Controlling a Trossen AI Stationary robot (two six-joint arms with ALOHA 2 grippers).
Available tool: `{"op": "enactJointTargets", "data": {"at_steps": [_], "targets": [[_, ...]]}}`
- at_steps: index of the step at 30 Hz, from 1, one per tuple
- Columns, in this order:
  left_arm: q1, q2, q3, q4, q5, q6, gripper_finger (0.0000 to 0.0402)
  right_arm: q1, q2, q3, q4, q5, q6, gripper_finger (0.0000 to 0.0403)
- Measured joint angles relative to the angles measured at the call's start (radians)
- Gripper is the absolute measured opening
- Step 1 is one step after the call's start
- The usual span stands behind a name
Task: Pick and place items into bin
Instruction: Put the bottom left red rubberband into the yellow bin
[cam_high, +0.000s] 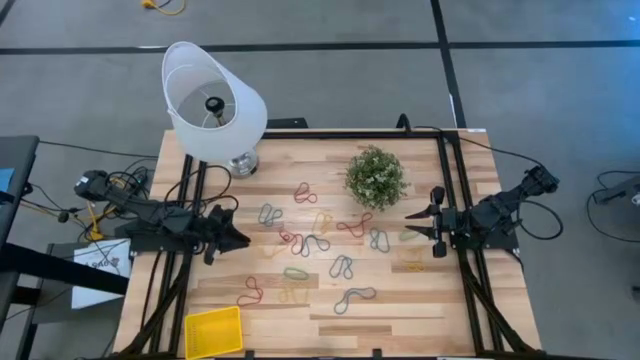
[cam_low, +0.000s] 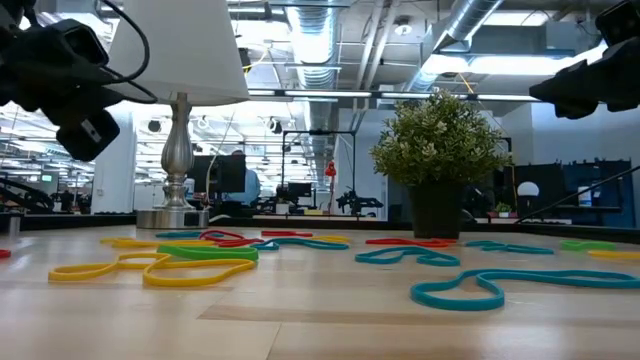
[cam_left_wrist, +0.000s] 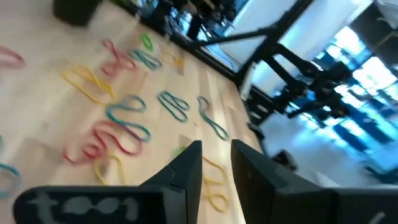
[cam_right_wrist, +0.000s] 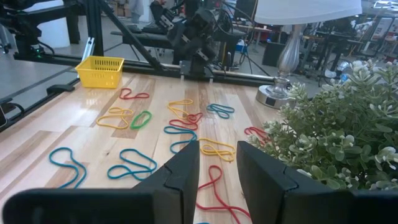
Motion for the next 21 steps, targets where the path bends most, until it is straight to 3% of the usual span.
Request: {"op": "enactJointTargets", "data": {"at_steps": [5, 9, 14, 21], "targets": [[-0.001, 0.010, 0.065, 0.017, 0.142, 0.049, 0.0075, 0.000, 0.000, 0.000, 0.000, 0.000, 0.000, 0.0102], [-0.010, 0.062, 0.244, -0.227, 0.137, 0.130, 0.0075, 0.000, 0.000, 0.000, 0.000, 0.000, 0.000, 0.0102], [-0.055, 0.249, 0.484, -0.527, 0.058, 0.179, 0.0075, 0.000, 0.000, 0.000, 0.000, 0.000, 0.000, 0.0102], [-0.161, 0.551, 0.626, -0.593, 0.062, 0.238, 0.0075, 0.000, 0.000, 0.000, 0.007, 0.000, -0.024, 0.0102]]}}
